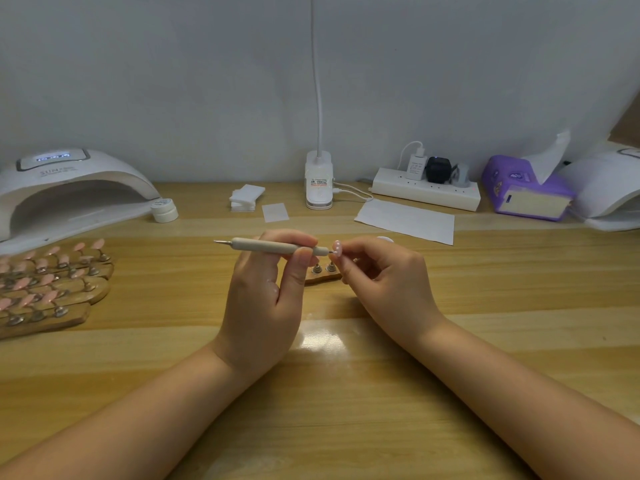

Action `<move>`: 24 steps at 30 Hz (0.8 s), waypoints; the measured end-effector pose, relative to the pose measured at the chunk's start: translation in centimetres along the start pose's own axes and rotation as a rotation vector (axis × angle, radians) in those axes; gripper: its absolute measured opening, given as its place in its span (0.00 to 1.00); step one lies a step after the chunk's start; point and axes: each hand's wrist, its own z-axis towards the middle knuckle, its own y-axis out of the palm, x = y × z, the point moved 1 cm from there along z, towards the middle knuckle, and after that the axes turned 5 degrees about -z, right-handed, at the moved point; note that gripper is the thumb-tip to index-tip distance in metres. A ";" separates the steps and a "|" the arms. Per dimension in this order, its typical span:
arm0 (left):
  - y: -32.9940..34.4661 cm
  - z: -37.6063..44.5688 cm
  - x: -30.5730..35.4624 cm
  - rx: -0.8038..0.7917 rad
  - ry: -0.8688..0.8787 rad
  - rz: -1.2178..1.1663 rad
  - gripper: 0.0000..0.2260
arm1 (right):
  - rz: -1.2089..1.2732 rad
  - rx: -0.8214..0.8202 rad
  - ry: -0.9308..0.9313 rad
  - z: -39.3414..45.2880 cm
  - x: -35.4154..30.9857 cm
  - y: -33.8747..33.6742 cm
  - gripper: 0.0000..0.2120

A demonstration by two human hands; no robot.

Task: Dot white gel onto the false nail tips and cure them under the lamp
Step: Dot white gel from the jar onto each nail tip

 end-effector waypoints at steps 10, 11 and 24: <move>0.0 0.0 -0.1 -0.001 0.011 0.018 0.07 | -0.002 -0.016 -0.004 0.0 -0.1 -0.1 0.05; 0.0 0.0 -0.1 0.000 0.011 0.020 0.06 | -0.003 -0.015 -0.004 -0.1 -0.1 -0.1 0.05; 0.0 0.0 -0.1 0.007 0.005 0.027 0.06 | -0.012 -0.002 -0.021 0.0 -0.2 -0.1 0.05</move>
